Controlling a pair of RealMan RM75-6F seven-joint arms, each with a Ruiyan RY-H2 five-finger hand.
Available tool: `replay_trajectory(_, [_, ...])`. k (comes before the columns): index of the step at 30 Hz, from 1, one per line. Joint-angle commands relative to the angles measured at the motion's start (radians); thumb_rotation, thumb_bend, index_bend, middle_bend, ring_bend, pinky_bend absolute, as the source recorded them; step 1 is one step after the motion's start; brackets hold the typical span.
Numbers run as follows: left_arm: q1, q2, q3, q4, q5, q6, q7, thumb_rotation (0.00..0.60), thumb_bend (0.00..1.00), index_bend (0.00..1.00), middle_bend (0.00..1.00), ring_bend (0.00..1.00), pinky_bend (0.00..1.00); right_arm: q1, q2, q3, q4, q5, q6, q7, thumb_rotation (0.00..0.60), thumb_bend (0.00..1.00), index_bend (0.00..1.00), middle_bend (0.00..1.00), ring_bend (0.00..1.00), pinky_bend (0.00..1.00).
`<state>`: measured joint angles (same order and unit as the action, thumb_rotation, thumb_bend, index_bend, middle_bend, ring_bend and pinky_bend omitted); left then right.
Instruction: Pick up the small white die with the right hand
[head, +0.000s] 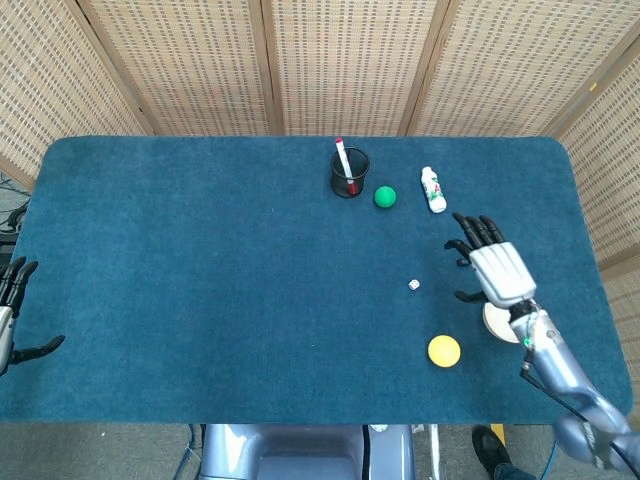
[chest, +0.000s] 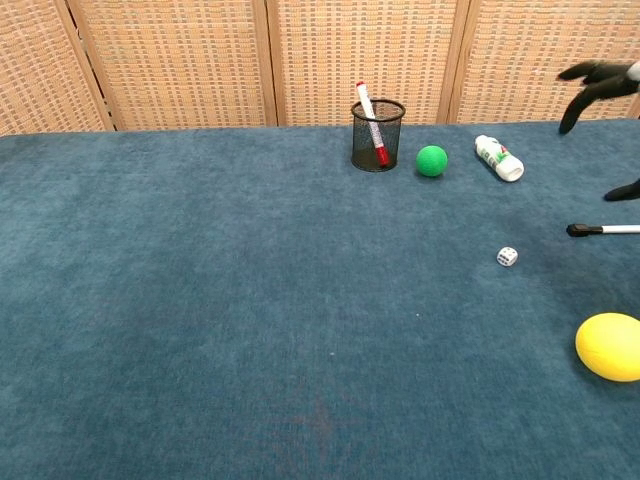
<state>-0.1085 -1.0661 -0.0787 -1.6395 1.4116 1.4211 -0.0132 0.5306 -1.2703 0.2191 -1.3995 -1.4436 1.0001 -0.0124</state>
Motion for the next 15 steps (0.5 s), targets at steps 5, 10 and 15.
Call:
replay_trajectory(5, [-0.006,-0.007,-0.003,0.003,-0.013,-0.009,0.015,0.6,0.0,0.0,0.0,0.0,0.0,0.103,-0.171,-0.032,0.212,0.037,-0.131,0.011,0.6,0.26,0.38,0.0,0.0,0.0])
replay_trajectory(10, [-0.007,-0.007,-0.002,0.001,-0.018,-0.011,0.02,0.6,0.0,0.0,0.0,0.0,0.0,0.125,-0.219,-0.052,0.268,0.062,-0.173,-0.012,0.6,0.36,0.39,0.0,0.0,0.0])
replay_trajectory(15, [-0.007,-0.005,-0.001,-0.006,-0.023,-0.012,0.024,0.6,0.0,0.0,0.0,0.0,0.0,0.139,-0.242,-0.059,0.277,0.085,-0.198,-0.02,0.6,0.36,0.39,0.0,0.0,0.0])
